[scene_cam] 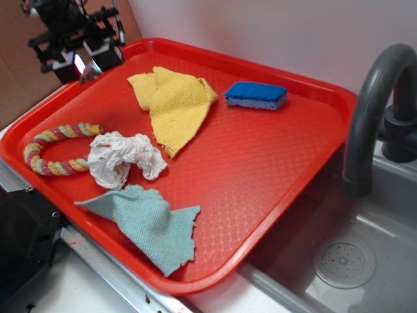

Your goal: Grab the wood chip.

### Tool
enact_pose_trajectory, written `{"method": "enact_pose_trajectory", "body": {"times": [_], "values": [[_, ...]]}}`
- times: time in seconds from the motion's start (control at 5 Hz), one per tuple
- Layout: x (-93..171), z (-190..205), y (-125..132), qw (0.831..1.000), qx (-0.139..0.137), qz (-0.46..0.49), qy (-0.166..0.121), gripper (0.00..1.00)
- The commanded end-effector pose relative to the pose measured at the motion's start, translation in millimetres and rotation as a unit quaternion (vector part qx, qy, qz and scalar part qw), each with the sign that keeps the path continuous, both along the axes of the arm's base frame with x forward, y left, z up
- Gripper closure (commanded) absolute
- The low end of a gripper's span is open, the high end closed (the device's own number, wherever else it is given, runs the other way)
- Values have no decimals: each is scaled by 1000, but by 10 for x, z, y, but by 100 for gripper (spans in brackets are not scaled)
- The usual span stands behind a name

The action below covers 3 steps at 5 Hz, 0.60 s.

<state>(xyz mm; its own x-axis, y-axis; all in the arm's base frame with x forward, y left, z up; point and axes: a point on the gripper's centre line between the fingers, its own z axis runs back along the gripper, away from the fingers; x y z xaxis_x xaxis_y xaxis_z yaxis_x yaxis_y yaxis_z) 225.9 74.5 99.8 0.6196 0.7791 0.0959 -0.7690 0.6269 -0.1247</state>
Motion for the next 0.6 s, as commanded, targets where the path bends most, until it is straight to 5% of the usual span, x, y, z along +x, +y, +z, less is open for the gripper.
{"method": "enact_pose_trajectory", "body": {"times": [0.0,0.2,0.4], "values": [[-84,879,-561,994,7,-102,-26,100],[-277,1281,-838,992,-15,-110,-55,100],[-348,1405,-786,990,-81,-103,-44,100]]}}
